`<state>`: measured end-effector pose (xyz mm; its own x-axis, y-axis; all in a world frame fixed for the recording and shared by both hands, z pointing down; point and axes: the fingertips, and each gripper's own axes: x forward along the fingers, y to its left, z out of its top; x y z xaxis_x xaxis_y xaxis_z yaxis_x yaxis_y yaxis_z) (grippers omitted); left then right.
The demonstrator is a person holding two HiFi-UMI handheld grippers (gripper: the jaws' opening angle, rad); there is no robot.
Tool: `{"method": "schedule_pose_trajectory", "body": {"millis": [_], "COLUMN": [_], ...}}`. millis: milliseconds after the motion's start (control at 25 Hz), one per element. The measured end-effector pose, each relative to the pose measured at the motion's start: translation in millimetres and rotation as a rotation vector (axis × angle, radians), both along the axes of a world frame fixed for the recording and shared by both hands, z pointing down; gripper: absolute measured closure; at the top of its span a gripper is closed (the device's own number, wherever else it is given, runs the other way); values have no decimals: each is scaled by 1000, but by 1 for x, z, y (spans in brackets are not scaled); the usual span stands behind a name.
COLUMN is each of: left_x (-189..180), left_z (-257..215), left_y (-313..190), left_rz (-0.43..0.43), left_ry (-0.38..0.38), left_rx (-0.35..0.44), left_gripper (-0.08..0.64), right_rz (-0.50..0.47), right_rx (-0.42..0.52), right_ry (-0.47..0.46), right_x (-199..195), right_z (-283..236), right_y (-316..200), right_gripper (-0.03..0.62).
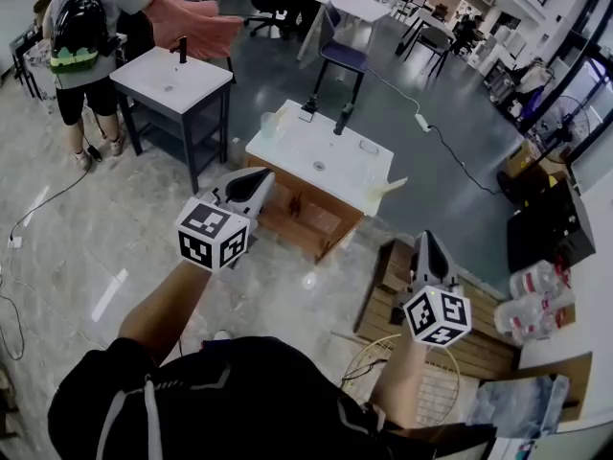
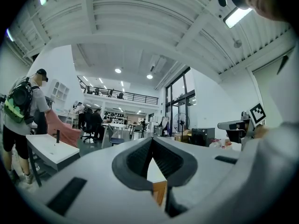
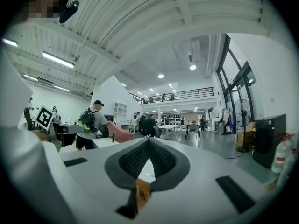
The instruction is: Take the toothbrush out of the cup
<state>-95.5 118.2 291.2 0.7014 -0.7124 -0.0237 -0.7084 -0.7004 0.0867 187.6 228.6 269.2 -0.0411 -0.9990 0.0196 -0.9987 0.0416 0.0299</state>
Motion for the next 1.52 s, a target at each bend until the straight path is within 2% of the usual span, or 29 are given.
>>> {"method": "schedule_pose_trajectory", "body": {"millis": [400,640,960,1120,1320,1520], "left_x": [-19,-33,-49,-58,-63,-58], "left_z": [2,9,22,29,36,46], "left_y": [-6,-16,-15,-29,-43,-74], "left_rz": [35,41,101,97,84,62], "left_ry": [7,-8,-37,-28,-24,-49], "left_rx": [18,-1,18,3,-1,-1], "left_gripper": [555,555,555,555,555,555], "right_rz": [24,39,56,39,48,18], "right_rx": [-6,-7,7,-29,-28,-11], "right_ry": [11,31,44,49,28,10], "right_x": [-21,-38,-65,-79,-72,-61], "right_z": [2,2,9,22,29,39], "right_y": [-4,-10,-18,-29,-47,-90], "right_gripper": [586,586,586,586,586,586]}}
